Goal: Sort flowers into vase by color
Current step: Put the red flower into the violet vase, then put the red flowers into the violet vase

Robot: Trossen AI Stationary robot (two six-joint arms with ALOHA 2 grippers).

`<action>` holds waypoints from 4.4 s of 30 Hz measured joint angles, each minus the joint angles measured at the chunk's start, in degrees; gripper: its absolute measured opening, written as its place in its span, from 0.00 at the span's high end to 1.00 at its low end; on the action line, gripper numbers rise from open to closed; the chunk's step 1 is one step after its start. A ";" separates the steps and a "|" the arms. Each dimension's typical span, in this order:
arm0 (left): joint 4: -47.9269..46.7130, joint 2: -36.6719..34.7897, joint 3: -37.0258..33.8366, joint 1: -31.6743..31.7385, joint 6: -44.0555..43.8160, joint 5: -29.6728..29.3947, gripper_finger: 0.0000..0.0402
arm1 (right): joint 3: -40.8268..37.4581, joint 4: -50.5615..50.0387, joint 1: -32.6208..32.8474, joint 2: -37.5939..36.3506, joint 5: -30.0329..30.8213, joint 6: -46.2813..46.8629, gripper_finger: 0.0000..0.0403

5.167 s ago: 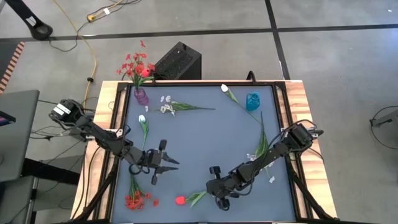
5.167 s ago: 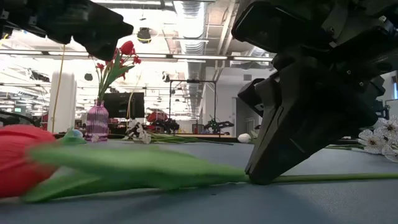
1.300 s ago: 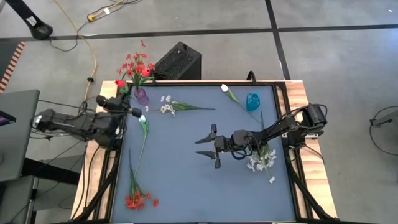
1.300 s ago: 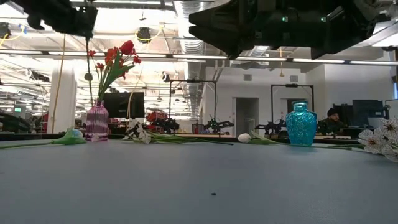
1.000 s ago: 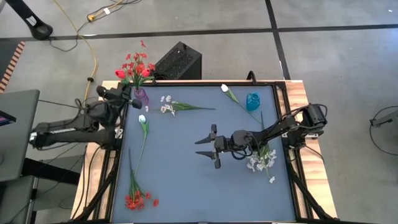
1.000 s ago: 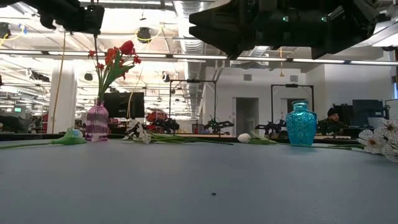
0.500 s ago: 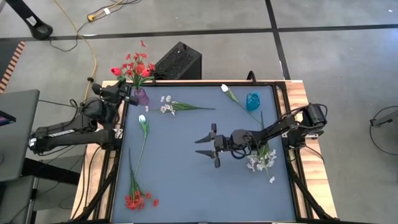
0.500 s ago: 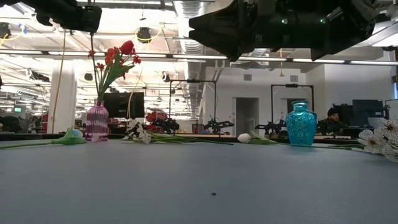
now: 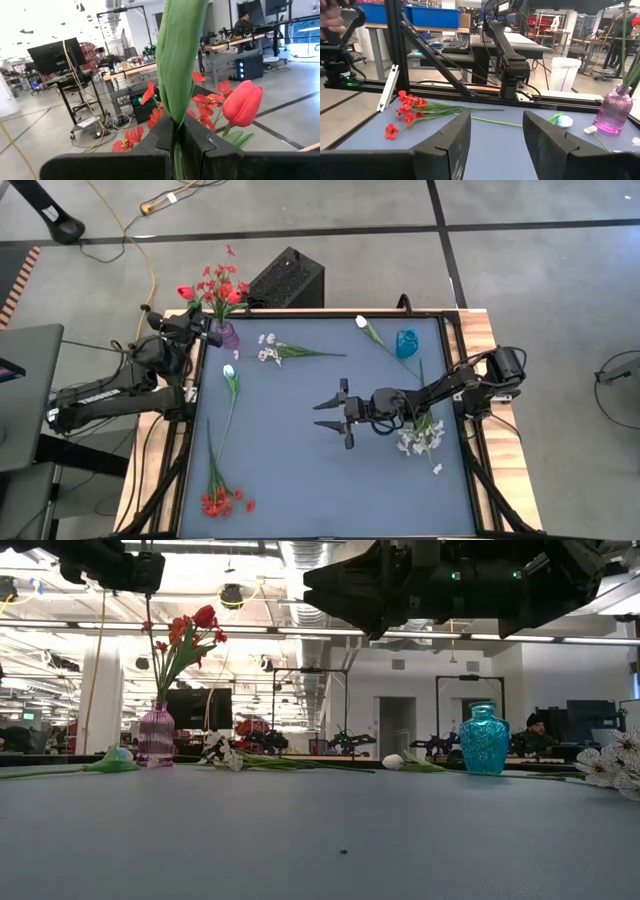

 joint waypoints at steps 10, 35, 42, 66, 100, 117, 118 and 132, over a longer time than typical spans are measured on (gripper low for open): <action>-5.33 0.00 0.02 5.10 -4.70 4.45 1.00 | 0.00 0.02 0.04 0.00 0.00 0.03 0.49; -10.21 16.31 0.09 21.46 -15.70 20.72 1.00 | 0.00 0.04 1.66 0.00 0.00 0.00 0.49; -9.94 20.50 0.11 22.38 -17.62 17.86 0.95 | 0.00 -0.78 1.64 0.00 0.00 0.03 0.49; -43.45 15.58 9.75 22.23 -24.08 34.75 0.50 | 0.00 -1.25 1.64 0.00 0.00 0.10 0.49; -53.16 23.06 9.27 -48.88 -51.41 61.09 0.50 | 0.00 -1.16 5.05 0.00 0.02 0.68 0.49; -55.47 56.16 11.83 -61.96 -38.65 66.90 0.51 | 0.00 -1.22 5.10 0.00 0.02 1.26 0.49; -55.90 57.12 12.11 -61.96 -36.98 66.83 0.51 | 0.00 -1.22 5.24 0.00 0.02 1.42 0.49; -60.91 63.22 15.96 -62.04 -26.29 65.43 0.73 | 0.02 -1.68 6.16 0.00 0.02 1.51 0.49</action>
